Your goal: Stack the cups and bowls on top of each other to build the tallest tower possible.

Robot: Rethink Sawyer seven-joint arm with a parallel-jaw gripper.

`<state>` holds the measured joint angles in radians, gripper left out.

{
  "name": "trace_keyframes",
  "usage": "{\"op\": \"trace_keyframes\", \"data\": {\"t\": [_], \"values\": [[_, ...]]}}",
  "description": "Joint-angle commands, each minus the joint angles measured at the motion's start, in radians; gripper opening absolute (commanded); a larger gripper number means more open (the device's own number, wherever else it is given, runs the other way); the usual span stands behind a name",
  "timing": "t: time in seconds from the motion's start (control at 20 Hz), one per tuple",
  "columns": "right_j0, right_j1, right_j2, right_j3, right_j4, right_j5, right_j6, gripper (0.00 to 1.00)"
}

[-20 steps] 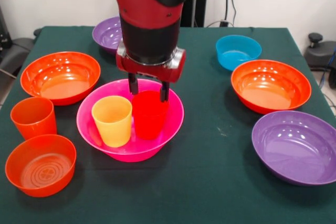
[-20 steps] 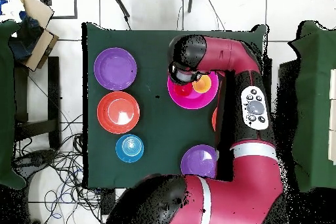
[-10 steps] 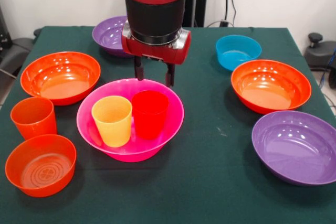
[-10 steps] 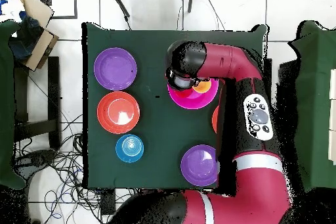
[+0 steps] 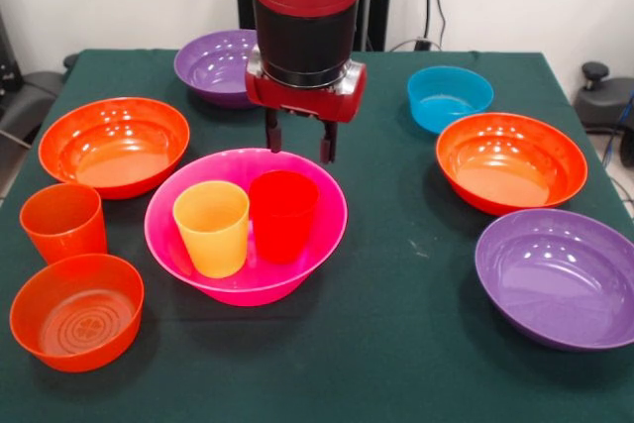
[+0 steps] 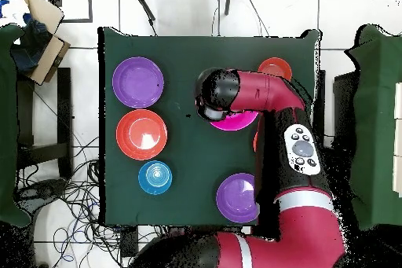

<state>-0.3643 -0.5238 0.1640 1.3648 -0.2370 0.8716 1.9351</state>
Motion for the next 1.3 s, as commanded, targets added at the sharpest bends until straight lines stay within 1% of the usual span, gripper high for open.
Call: {"op": "trace_keyframes", "data": {"t": [0.05,0.3,0.4,0.6,0.7,0.95,1.1,1.15,1.3], "values": [[0.032,0.034,-0.003,0.126,0.024,-0.112,0.177,1.0],[0.048,0.036,-0.016,0.15,0.046,-0.147,0.192,1.0],[0.053,0.022,-0.029,0.174,0.052,-0.164,0.196,1.0],[0.058,-0.045,-0.06,0.279,0.06,-0.209,0.195,1.0],[0.057,-0.07,-0.073,0.336,0.051,-0.264,0.194,1.0],[0.026,-0.129,-0.094,0.501,0.027,-0.411,0.179,1.0],[-0.014,-0.124,-0.08,0.587,0.013,-0.497,0.145,1.0],[-0.027,-0.122,-0.074,0.611,0.012,-0.512,0.132,1.0],[-0.023,-0.097,-0.096,0.646,-0.021,-0.588,0.128,1.0]]}}
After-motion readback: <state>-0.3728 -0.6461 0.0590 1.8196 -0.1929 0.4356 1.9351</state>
